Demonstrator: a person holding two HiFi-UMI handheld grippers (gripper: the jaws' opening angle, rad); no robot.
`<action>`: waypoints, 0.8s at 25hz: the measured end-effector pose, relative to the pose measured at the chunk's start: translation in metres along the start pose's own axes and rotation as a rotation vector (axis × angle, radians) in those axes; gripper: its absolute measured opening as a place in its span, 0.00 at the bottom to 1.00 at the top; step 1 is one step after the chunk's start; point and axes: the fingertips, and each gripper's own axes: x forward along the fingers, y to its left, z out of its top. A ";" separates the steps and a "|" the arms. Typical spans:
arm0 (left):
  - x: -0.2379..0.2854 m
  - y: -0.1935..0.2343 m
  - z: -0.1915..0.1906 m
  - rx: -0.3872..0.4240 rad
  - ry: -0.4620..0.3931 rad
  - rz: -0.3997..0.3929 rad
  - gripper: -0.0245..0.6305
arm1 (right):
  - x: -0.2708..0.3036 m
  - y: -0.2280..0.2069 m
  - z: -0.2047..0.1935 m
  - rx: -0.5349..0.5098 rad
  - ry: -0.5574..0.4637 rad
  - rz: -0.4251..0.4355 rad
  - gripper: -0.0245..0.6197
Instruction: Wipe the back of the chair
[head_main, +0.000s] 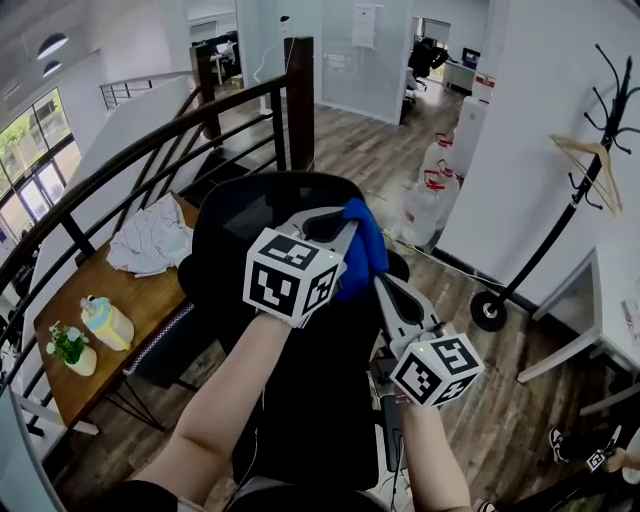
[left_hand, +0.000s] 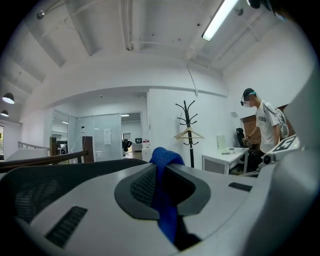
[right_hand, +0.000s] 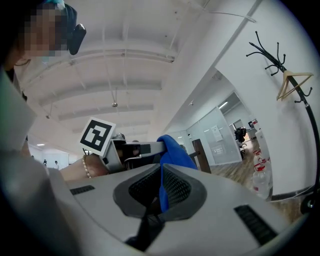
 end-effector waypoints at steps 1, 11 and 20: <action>0.005 0.002 -0.002 0.007 0.010 0.007 0.10 | 0.001 -0.001 0.000 0.002 0.001 0.002 0.09; 0.019 0.018 -0.010 -0.016 0.026 -0.016 0.10 | 0.008 -0.005 -0.010 0.012 0.005 -0.015 0.09; -0.001 0.052 -0.019 -0.023 0.053 0.066 0.10 | 0.028 0.007 -0.014 0.030 -0.001 0.019 0.09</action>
